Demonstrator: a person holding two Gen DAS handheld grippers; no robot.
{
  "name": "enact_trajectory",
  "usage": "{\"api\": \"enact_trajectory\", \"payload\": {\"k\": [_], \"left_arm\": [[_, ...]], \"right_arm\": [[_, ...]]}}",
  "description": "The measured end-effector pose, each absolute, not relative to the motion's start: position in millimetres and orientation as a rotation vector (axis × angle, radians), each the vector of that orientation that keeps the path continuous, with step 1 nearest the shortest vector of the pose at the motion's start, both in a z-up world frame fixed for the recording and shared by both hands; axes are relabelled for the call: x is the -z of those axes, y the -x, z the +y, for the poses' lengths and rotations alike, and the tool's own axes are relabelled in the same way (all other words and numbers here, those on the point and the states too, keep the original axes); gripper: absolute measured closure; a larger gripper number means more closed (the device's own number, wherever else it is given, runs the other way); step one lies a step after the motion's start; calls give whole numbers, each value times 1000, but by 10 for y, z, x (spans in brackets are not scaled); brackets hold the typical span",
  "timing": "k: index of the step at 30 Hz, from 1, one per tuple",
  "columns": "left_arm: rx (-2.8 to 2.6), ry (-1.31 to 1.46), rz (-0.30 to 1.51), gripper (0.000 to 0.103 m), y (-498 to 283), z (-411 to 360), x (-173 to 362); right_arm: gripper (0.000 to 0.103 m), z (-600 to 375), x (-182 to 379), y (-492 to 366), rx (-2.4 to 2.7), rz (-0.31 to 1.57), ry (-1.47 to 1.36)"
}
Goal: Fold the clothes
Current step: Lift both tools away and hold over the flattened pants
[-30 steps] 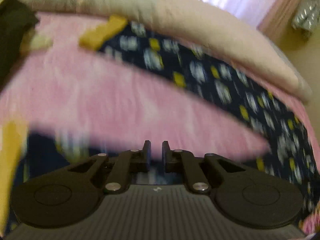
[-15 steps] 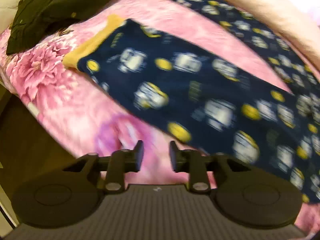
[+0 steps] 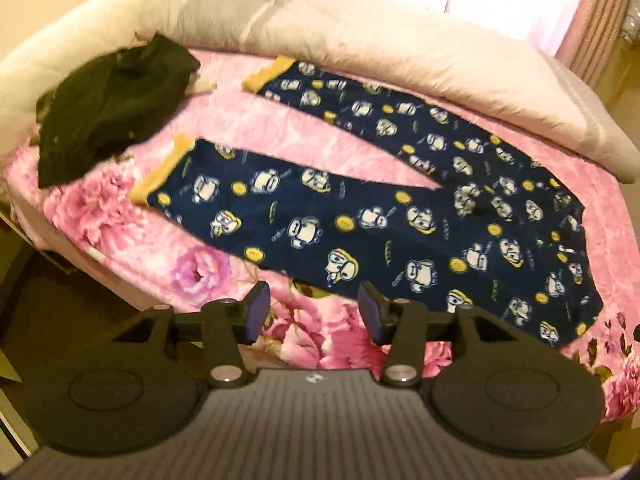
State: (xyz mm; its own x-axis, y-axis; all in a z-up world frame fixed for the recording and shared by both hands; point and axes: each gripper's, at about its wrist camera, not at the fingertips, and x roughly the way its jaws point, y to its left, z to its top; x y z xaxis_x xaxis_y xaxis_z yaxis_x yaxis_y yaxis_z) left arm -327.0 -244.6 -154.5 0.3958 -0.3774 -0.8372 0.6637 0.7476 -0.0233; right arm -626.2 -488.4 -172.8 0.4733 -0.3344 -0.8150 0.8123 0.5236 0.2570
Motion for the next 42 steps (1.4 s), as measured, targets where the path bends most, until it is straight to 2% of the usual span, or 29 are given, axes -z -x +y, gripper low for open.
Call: {"api": "enact_trajectory", "payload": {"k": [9,22,42], "left_arm": [[678,-379,930,54,3570,-2385,1333],[659,-401,875,49,3730,-2283,1177],[661,-411,882,48,3799,-2295,1200]], "right_arm": [[31,-4615,1569,6515,754,859,-657],[31,-4503,1501,6417,698,844,-622],[31,-4505,1513,6451,693,865,-632]]}}
